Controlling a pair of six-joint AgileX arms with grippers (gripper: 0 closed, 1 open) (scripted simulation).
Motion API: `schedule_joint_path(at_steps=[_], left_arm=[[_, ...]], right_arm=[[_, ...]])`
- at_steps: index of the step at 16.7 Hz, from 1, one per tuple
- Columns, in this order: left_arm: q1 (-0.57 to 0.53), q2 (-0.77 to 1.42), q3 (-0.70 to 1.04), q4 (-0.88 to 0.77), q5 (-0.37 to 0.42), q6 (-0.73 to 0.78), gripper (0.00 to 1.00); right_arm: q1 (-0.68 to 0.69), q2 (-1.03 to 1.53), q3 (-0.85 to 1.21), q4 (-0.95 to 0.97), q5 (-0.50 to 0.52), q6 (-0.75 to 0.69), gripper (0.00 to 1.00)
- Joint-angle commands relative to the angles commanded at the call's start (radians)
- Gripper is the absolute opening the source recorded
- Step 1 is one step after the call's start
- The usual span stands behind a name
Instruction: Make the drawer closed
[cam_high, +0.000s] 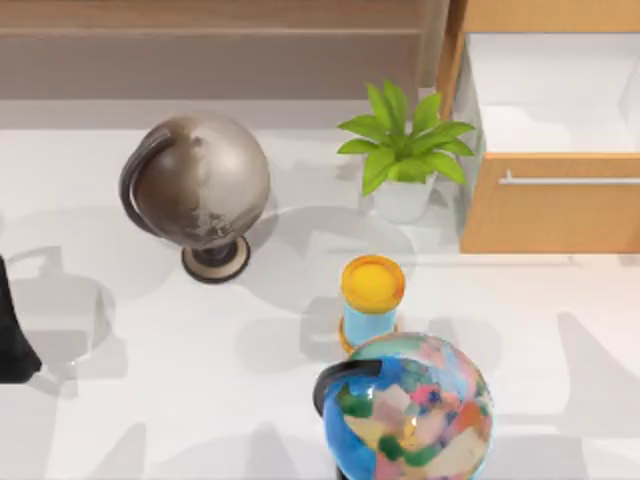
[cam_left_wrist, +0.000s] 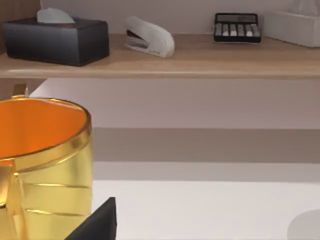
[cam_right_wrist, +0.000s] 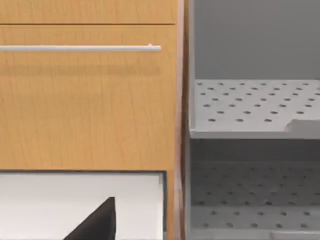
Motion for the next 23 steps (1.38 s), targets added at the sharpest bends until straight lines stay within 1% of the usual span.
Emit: schedule_joint_path(at_steps=[5, 7, 9, 11, 14, 19, 23], left_arm=[[0.000, 0.000, 0.000, 0.000, 0.000, 0.000, 1.00], [0.000, 0.000, 0.000, 0.000, 0.000, 0.000, 1.00], [0.000, 0.000, 0.000, 0.000, 0.000, 0.000, 1.00], [0.000, 0.000, 0.000, 0.000, 0.000, 0.000, 1.00], [0.000, 0.000, 0.000, 0.000, 0.000, 0.000, 1.00], [0.000, 0.000, 0.000, 0.000, 0.000, 0.000, 1.00], [0.000, 0.000, 0.000, 0.000, 0.000, 0.000, 1.00]], right_arm=[[0.011, 0.001, -0.011, 0.006, 0.005, -0.010, 1.00], [0.044, 0.028, -0.041, 0.051, 0.020, -0.062, 1.00], [0.100, 0.083, -0.088, 0.130, 0.043, -0.156, 1.00], [0.177, 0.161, -0.143, 0.239, 0.072, -0.290, 1.00], [0.304, 0.302, -0.222, 0.428, 0.143, -0.544, 1.00], [0.504, 0.569, -0.305, 0.750, 0.312, -0.956, 1.00], [0.622, 0.763, -0.303, 0.957, 0.466, -1.246, 1.00]])
